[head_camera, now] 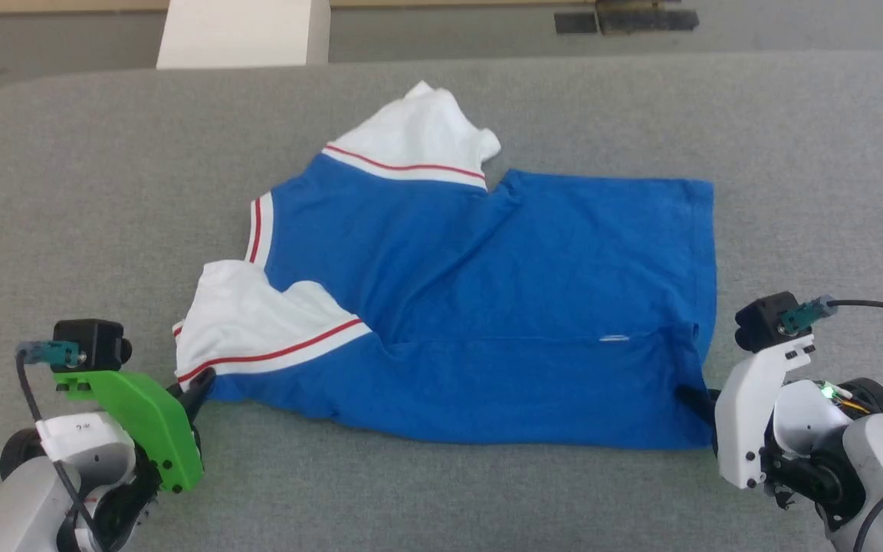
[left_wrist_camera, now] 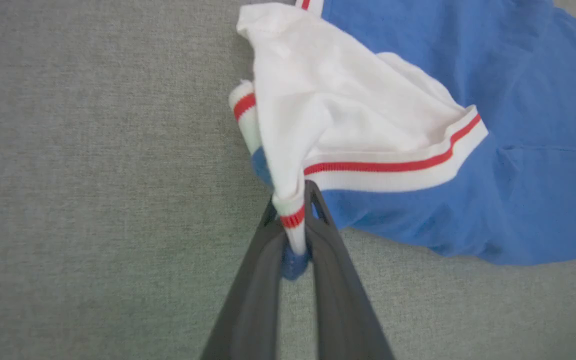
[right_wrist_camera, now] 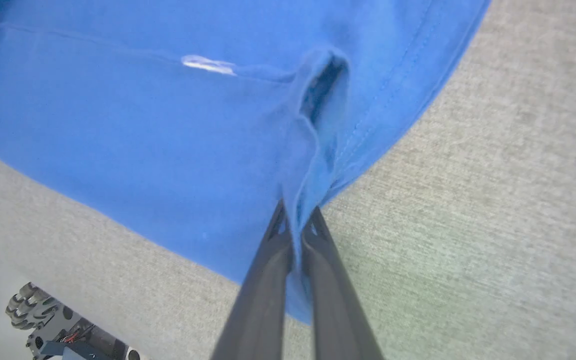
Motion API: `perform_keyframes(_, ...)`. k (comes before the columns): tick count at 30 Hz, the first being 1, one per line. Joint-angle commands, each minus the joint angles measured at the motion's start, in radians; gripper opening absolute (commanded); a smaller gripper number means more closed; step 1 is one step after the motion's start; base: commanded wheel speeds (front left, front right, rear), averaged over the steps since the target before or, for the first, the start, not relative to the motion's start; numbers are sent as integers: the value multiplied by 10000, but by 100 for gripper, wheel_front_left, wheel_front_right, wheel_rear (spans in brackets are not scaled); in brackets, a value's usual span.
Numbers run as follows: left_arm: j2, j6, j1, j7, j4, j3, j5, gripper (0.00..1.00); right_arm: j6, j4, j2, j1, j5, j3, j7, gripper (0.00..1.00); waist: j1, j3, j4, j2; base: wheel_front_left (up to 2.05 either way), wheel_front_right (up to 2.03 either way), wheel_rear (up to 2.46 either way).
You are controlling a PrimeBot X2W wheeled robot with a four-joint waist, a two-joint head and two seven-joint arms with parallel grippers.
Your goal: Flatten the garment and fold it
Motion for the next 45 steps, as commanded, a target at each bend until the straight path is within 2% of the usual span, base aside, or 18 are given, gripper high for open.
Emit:
perform_keyframes(1, 99, 89, 120, -106, -92, 73, 114, 0, -13, -37, -19, 93, -81, 39, -177, 0, 0, -506, 27, 120, 0, 0, 0)
perform_keyframes(6, 320, 329, 631, -215, -456, 157, 150, 0, -13, -333, -177, 292, -185, 72, -689, 0, 0, -1179, 121, 120, 0, 0, 0)
perform_keyframes(16, 837, 1065, 2333, -237, -1335, 369, -49, 0, -13, -1083, -402, 1458, -259, -94, -415, 0, 0, -1984, 218, 120, 0, 0, 0)
perform_keyframes(20, 669, 1070, 2858, -224, -1194, 316, -374, 0, -13, -1113, -315, 2058, -319, -361, -248, 0, 0, -1944, 199, 120, 0, 0, 0)
perform_keyframes(23, 280, 908, 2833, -424, -709, 303, -591, 0, -13, -1010, -86, 2397, -402, -512, -265, 0, 0, -1782, 135, 120, 0, 0, 0)
perform_keyframes(24, 174, 837, 2800, -416, -523, 264, -661, 15, -13, -952, -27, 2443, -455, -530, -315, 0, 0, -1734, 114, 120, 0, 0, 0)
perform_keyframes(25, 66, 742, 2751, -349, -337, 192, -743, 60, -13, -883, 81, 2456, -497, -573, -445, 0, 0, -1659, 76, 120, 0, 0, 0)
perform_keyframes(26, -17, 677, 2679, -343, -204, 166, -784, 100, -13, -796, 154, 2449, -567, -624, -579, 18, 0, -1616, 51, 120, 0, 0, 0)
perform_keyframes(27, -106, 589, 2563, -395, -4, 161, -804, 100, -13, -666, 176, 2450, -728, -604, -690, 45, 0, -1562, 30, 120, 0, 0, 0)
perform_keyframes(28, -169, 515, 2478, -423, 157, 154, -825, 100, -13, -587, 195, 2452, -826, -556, -779, 94, 0, -1529, 13, 120, 0, 0, 0)
perform_keyframes(29, -230, 448, 2392, -431, 323, 132, -840, 100, -13, -546, 291, 2449, -841, -514, -943, 100, 0, -1505, -23, 120, 0, 0, 0)
perform_keyframes(36, -162, 360, 2033, -951, 568, 341, -588, 100, -13, -562, 739, 2541, -1519, -744, -2444, 100, 0, -1635, -284, 120, 0, 0, 0)
perform_keyframes(45, 145, 1142, 1020, -1907, 47, 929, 314, 100, -13, -1331, 1698, 2541, -2839, -1822, -4810, 100, 0, -1688, -726, 120, 0, 0, 0)
